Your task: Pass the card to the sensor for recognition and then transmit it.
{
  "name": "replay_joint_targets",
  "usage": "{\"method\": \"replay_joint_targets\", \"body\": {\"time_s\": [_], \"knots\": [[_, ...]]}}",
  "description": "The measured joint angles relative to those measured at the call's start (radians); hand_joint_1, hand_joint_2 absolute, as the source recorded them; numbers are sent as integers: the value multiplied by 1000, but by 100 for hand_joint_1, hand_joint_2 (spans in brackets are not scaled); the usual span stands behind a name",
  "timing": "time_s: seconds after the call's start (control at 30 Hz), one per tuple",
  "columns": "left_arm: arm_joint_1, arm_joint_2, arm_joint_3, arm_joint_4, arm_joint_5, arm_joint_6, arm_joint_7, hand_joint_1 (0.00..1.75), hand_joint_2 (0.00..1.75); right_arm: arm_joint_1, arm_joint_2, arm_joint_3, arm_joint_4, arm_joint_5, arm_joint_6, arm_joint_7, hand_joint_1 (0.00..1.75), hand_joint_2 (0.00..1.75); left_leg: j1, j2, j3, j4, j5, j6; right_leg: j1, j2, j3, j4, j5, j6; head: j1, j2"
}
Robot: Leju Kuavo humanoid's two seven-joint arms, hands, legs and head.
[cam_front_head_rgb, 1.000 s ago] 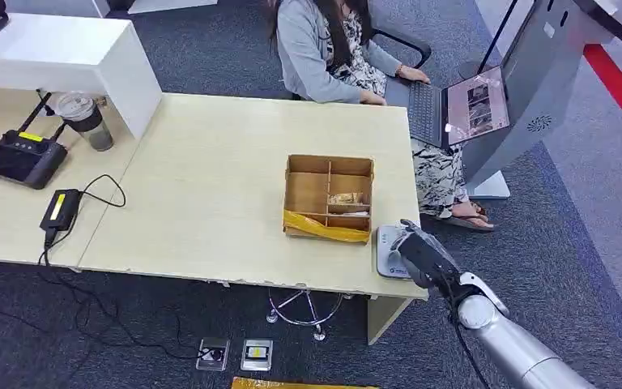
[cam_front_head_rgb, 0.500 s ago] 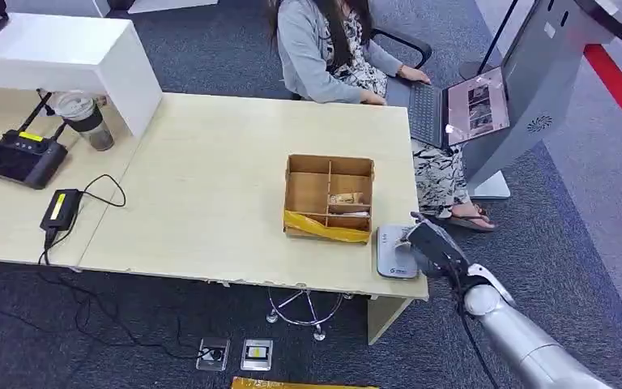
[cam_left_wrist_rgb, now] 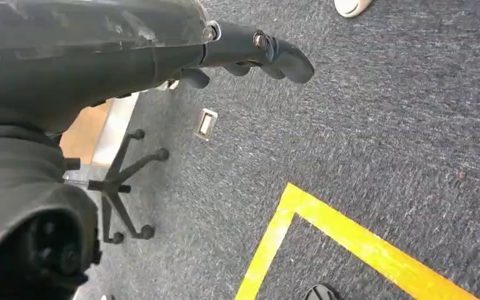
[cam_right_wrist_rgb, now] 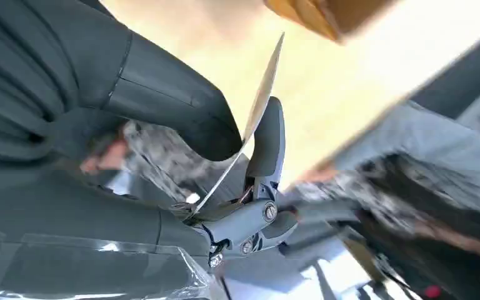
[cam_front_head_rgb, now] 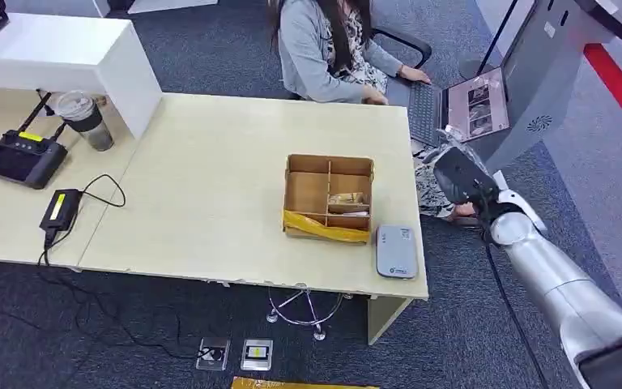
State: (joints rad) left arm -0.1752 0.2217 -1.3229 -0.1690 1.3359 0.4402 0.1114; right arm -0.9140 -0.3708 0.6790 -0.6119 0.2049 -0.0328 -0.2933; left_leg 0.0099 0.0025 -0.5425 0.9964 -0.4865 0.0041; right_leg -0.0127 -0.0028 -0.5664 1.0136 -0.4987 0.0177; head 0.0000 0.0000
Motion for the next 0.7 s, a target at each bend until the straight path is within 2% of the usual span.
{"method": "replay_joint_targets", "body": {"time_s": [0.13, 0.37, 0.53, 0.7], "knots": [[0, -7, -4, 0, -18, -10, 3, 0, 0, -74, 18, 4, 15, 29, 8, -3, 175, 175, 0, -1, -1, 0, 0, 0, 0, 0, 0, 1, 0, 0, 1, 0], [0, -9, -24, 0, -32, -30, 0, 0, 0, -165, 92, 24, 83, 69, 15, 1, 175, 175, 0, -1, -2, 0, 1, 0, 0, -1, -1, 1, 0, 0, 1, 0], [-1, -8, -30, 0, -34, -34, -22, 0, 0, -188, 150, 36, 129, 92, 15, 32, 175, 175, 1, -1, -1, 0, 1, 0, 1, 0, -1, 1, 0, 0, 1, 0], [0, -8, -32, 0, 4, -47, -76, 0, 0, -188, 193, 49, 163, 106, 10, 57, 175, 175, 1, -1, -1, 0, 1, -1, 1, -1, -1, 1, 0, 0, 1, 0]]}}
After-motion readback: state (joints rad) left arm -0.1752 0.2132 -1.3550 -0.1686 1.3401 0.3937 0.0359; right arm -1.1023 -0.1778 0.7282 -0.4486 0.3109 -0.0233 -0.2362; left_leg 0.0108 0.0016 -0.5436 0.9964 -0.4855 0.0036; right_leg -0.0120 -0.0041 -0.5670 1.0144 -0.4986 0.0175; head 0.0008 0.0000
